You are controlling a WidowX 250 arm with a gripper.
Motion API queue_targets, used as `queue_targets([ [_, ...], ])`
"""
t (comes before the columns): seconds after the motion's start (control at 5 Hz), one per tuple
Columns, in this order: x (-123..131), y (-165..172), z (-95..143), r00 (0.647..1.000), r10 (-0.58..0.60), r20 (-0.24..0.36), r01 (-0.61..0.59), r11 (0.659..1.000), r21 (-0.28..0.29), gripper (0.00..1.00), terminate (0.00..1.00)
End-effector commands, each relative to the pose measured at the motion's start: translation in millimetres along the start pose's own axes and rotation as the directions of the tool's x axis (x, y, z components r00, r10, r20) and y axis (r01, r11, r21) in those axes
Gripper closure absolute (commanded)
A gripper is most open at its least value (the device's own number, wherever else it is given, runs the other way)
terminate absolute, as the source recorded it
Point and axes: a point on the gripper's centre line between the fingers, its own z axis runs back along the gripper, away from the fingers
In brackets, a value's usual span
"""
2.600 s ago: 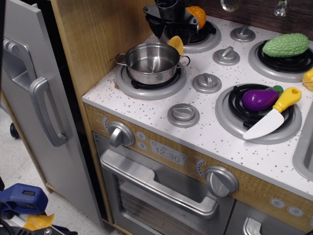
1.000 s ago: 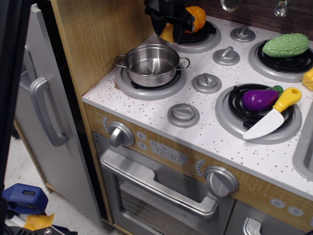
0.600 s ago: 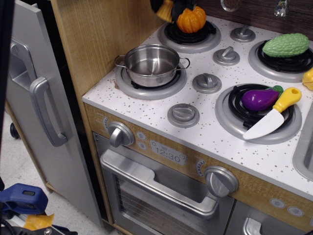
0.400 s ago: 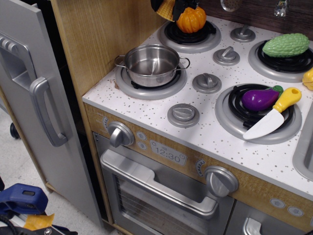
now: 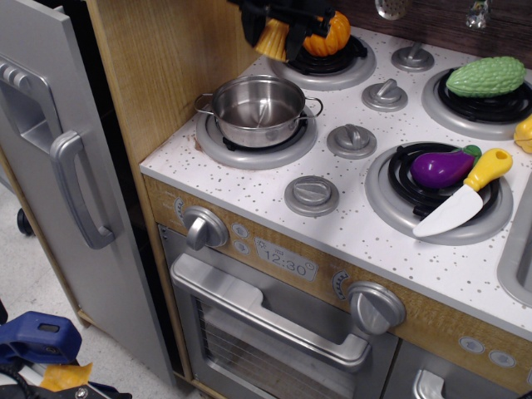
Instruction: Put corn in pan which is on stove
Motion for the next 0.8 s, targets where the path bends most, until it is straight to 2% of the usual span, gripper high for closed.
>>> queue_targets([
  [0.0,3.3,18.1,15.3,0.991,0.081,0.111,-0.078,0.997,-0.028,0.00,0.00],
  [0.4,3.3,18.1,15.3,0.991,0.081,0.111,-0.078,0.997,-0.028,0.00,0.00],
  [0.6,3.3,18.1,15.3,0.991,0.081,0.111,-0.078,0.997,-0.028,0.00,1.00],
])
